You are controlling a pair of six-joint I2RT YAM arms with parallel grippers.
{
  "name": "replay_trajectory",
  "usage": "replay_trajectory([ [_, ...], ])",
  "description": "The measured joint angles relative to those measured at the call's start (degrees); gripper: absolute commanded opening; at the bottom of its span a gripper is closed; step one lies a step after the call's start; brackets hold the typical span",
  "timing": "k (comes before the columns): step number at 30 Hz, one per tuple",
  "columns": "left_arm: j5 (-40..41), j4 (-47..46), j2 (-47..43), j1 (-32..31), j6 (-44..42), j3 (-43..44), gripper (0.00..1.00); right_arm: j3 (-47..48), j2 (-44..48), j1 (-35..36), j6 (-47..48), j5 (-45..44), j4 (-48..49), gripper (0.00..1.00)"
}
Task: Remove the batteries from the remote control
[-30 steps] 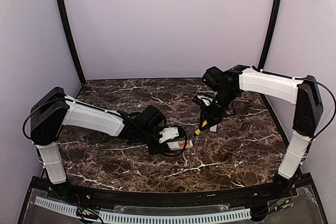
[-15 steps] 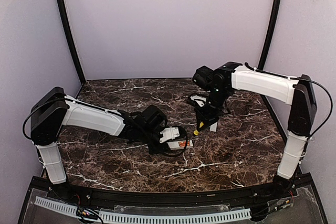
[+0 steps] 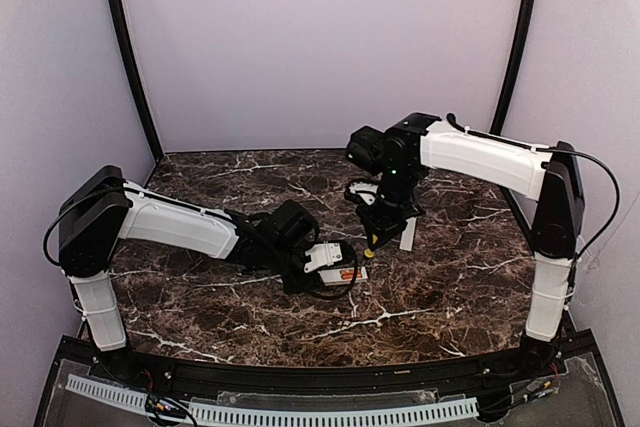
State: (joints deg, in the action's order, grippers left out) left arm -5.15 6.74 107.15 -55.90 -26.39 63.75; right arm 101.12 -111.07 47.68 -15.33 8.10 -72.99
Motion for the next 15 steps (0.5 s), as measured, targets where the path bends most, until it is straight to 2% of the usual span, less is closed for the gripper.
replay_trajectory([
  [9,0.1,0.1,0.0,0.0,0.0,0.1,0.0,1.7,-1.1,0.1,0.1,0.2,-1.2,0.0],
  [15,0.2,0.2,0.1,0.0,-0.1,0.1,0.01,-0.6,0.4,0.1,0.1,0.2,-0.4,0.0],
])
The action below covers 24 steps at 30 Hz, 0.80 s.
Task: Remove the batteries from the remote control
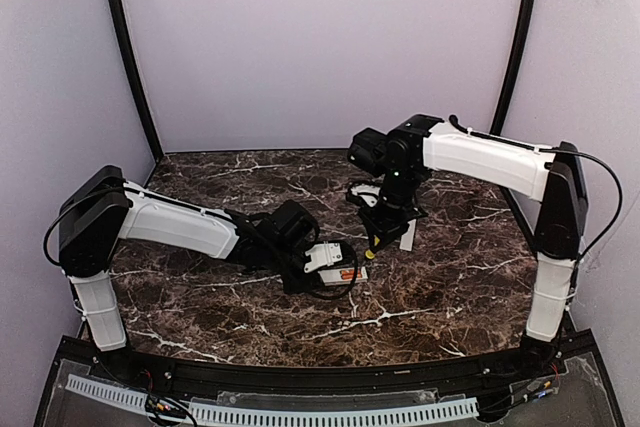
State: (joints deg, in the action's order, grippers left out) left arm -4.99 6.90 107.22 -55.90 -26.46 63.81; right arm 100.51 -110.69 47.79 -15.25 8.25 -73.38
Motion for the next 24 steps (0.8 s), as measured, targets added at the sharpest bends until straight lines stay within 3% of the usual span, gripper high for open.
replay_trajectory([
  [8,0.2,0.0,0.0,0.0,-0.1,0.0,0.0,-10.8,5.9,-2.9,1.5,4.9,6.3,0.0],
  [24,1.1,0.0,0.0,-0.1,-0.1,0.0,0.0,-21.8,11.9,-8.0,4.3,12.5,15.1,0.0],
])
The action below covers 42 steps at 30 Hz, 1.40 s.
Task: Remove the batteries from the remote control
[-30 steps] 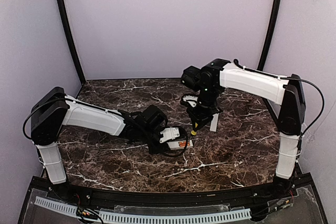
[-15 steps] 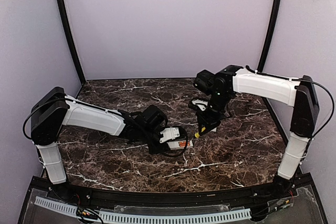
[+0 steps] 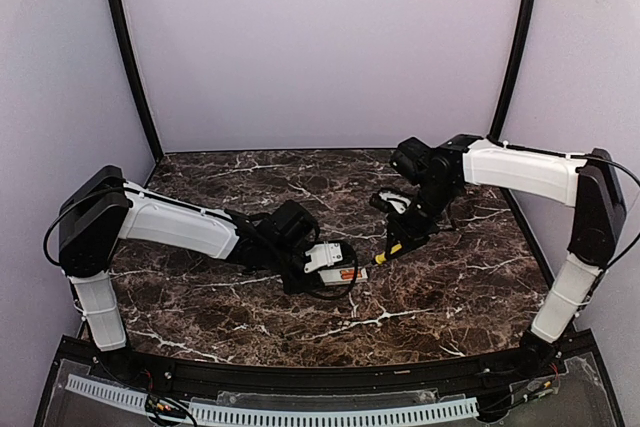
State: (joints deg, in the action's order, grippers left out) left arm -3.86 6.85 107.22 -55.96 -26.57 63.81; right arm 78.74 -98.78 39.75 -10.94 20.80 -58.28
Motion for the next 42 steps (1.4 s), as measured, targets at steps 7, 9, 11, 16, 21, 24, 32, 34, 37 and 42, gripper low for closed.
replay_trajectory([
  [7,0.5,0.0,0.0,-0.1,0.0,0.0,0.0,-3.5,1.6,-1.8,1.4,3.0,3.1,0.0],
  [9,0.7,0.0,0.0,-0.1,0.0,0.0,0.0,-4.0,1.8,-2.1,1.6,3.3,3.6,0.0],
  [11,0.9,0.0,0.0,-0.1,0.0,0.0,0.0,-4.6,2.1,-2.3,1.9,3.7,4.3,0.0],
  [16,1.2,0.0,0.0,-0.1,0.0,-0.1,0.0,-6.9,3.0,-3.2,2.5,5.0,6.3,0.0],
  [21,1.6,-0.4,0.0,-0.1,0.0,-0.5,0.0,-9.6,3.9,-4.3,3.6,7.0,8.6,0.0],
  [24,2.0,-0.7,0.0,-0.1,0.0,-0.8,0.0,-11.2,4.2,-4.8,4.1,8.1,10.1,0.0],
  [32,3.2,-3.4,-0.3,0.0,-0.5,-2.6,0.0,-12.5,4.1,-4.9,4.7,9.0,11.6,0.0],
  [34,3.3,-4.7,-0.5,0.0,-0.9,-3.4,0.0,-12.5,4.1,-4.9,4.7,9.1,11.6,0.0],
  [37,3.8,-7.8,-1.1,0.0,-1.9,-5.6,0.0,-12.9,4.1,-4.9,4.7,9.4,12.2,0.0],
  [42,4.6,-13.0,-2.0,0.1,-3.5,-9.3,0.01,-14.4,4.1,-4.9,4.7,10.9,14.0,0.0],
])
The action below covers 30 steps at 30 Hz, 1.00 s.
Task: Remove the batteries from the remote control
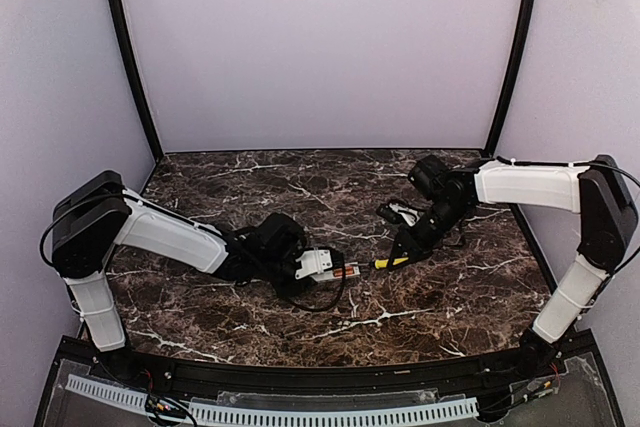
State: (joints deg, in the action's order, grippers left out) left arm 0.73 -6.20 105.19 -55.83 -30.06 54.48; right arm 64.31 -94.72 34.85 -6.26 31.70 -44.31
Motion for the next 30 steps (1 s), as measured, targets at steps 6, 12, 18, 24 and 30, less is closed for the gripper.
replay_trajectory([
  [6,0.2,-4.2,-0.3,0.0,-1.2,-2.3,0.0,-0.7,0.0,0.0,0.0,0.5,0.2,0.0],
  [12,1.4,-7.6,-0.3,0.0,-2.9,-3.9,0.0,-1.1,0.0,0.0,-0.2,0.7,1.0,0.0],
  [18,1.9,-13.9,-0.5,0.0,-4.7,-7.1,0.0,-1.4,0.0,0.0,-0.4,0.9,1.5,0.0],
  [24,2.9,-15.6,-0.5,0.0,-5.9,-7.7,0.0,-1.4,0.0,0.0,-0.7,0.9,1.7,0.0],
  [30,3.5,-20.9,-0.5,0.0,-8.3,-10.5,0.0,-1.4,0.0,0.0,-0.9,0.9,2.1,0.0],
])
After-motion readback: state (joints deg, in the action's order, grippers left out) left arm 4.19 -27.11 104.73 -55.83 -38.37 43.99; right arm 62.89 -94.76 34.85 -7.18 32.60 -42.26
